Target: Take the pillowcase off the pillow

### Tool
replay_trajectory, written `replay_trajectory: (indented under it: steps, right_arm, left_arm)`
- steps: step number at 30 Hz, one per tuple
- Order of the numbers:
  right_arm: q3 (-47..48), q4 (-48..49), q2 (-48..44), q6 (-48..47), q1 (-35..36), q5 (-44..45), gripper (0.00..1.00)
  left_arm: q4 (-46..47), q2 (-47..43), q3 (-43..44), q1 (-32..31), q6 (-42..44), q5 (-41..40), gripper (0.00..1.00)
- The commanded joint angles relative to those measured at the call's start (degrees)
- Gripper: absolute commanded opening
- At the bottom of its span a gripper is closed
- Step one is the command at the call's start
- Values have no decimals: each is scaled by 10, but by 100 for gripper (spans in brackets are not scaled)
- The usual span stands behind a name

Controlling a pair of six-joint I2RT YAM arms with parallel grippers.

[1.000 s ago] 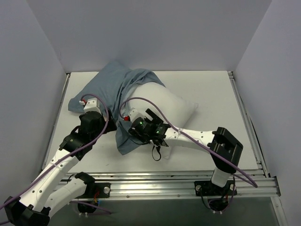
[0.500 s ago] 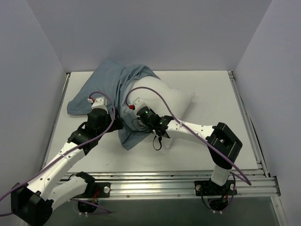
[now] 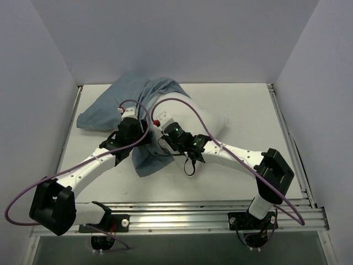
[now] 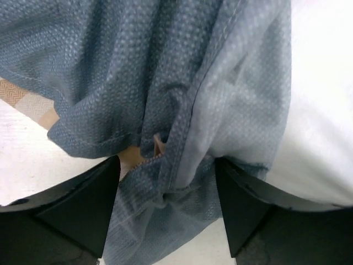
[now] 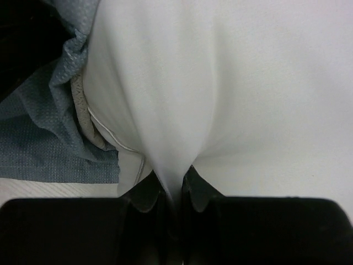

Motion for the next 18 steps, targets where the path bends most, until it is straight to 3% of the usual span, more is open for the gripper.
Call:
replay_trajectory:
  steps: [1, 2, 6, 18]
  right_arm:
    - [7, 0, -49, 20, 6, -28, 0]
    - [7, -2, -54, 22, 6, -28, 0]
    - [3, -12, -121, 29, -3, -11, 0]
    - [62, -135, -314, 50, -63, -49, 0]
  left_arm:
    - [64, 13, 33, 2, 4, -37, 70]
    - [64, 18, 34, 3, 5, -45, 51]
    - [26, 37, 38, 11, -9, -101, 12]
    - [25, 8, -26, 84, -96, -247, 9]
